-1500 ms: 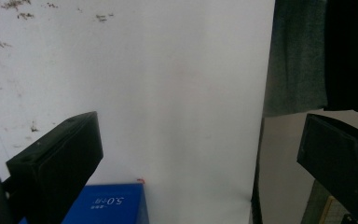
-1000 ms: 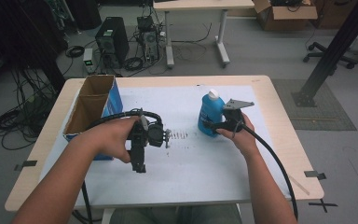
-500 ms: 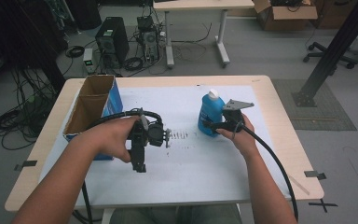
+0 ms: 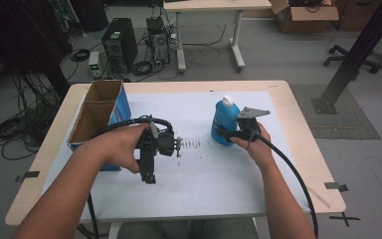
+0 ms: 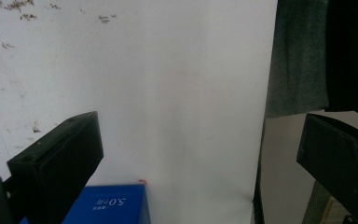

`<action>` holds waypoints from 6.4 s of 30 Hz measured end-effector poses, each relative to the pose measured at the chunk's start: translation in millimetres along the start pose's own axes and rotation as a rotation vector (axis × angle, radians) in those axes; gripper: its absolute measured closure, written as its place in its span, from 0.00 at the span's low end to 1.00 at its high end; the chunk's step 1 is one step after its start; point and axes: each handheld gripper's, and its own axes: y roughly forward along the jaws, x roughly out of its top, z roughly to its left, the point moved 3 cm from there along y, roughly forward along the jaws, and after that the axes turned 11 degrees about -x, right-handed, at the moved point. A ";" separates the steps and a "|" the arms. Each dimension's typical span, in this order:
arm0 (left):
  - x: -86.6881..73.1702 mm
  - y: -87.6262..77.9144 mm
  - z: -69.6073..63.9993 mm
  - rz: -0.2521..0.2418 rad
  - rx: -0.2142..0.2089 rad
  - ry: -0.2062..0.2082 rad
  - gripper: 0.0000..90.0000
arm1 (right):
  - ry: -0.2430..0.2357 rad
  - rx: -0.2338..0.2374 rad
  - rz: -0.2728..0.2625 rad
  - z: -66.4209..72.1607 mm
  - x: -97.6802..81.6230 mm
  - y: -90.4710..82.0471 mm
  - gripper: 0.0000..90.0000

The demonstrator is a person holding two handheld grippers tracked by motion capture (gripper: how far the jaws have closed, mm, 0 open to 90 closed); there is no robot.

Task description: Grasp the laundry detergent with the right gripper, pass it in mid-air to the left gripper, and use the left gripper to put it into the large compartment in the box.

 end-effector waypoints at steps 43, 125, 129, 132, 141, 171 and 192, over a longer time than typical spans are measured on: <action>4.5 -25.5 6.3 -0.025 0.017 -0.010 0.01 | -0.216 0.250 -0.065 30.8 49.9 -82.6 0.51; 28.3 -45.3 -5.3 -0.038 0.021 0.033 0.00 | -0.366 0.591 -0.062 177.3 35.1 -17.0 0.50; 30.0 -45.6 -6.0 -0.037 0.025 0.034 0.00 | -0.361 0.595 -0.056 179.1 35.8 -16.0 0.50; 31.8 -45.3 -5.8 -0.038 0.028 0.034 0.00 | -0.362 0.594 -0.060 180.0 36.3 -15.8 0.50; 36.9 -42.9 -5.1 -0.033 0.031 0.043 0.00 | -0.357 0.594 -0.071 180.2 39.1 -17.7 0.50; 33.9 -42.3 -4.7 -0.036 0.056 0.047 0.17 | -0.357 0.592 -0.078 183.7 41.4 -16.8 0.50; 34.2 -44.2 -6.0 -0.037 0.048 0.062 0.31 | -0.355 0.587 -0.082 183.6 42.1 -17.5 0.50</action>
